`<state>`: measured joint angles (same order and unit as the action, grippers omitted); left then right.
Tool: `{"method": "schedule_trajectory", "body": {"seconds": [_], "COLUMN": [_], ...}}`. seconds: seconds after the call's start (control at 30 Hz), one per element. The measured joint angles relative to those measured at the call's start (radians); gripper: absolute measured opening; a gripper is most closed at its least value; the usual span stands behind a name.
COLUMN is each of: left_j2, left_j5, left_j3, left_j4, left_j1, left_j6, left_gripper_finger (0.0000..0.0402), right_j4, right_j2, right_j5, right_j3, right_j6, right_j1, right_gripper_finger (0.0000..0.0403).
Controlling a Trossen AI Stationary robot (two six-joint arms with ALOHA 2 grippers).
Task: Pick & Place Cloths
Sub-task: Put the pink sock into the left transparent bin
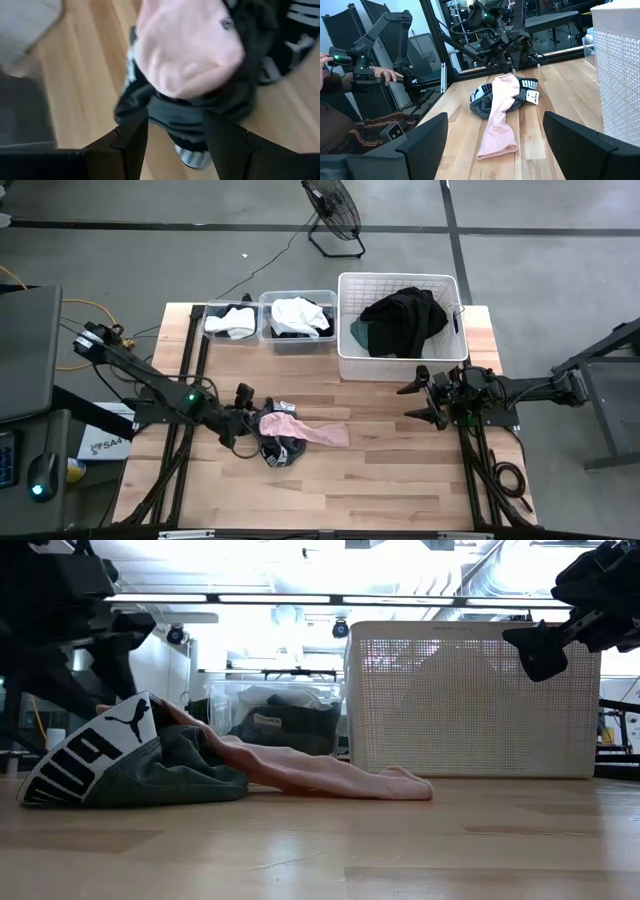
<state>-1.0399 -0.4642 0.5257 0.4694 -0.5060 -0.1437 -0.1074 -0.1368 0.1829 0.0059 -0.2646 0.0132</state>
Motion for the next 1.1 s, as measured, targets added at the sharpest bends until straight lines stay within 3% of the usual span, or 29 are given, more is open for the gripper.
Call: {"method": "schedule_trajectory", "body": {"seconds": [0.43,1.1], "left_j2": [-0.060,-0.060], "left_j5": [-0.028,-0.014], "left_j3": [-0.049,-0.049], "left_j4": [-0.237,-0.246], "left_j1": [0.002,0.002], "left_j6": [-0.216,-0.278], "left_gripper_finger": [0.0182,0.0182], "right_j4": [0.000,0.000], "right_j2": [0.000,0.000], "right_j5": [0.000,0.000], "right_j3": [0.000,0.000], "right_j6": [0.000,0.000], "right_j1": [0.000,0.000], "right_gripper_finger": [0.0318,0.0318]}}
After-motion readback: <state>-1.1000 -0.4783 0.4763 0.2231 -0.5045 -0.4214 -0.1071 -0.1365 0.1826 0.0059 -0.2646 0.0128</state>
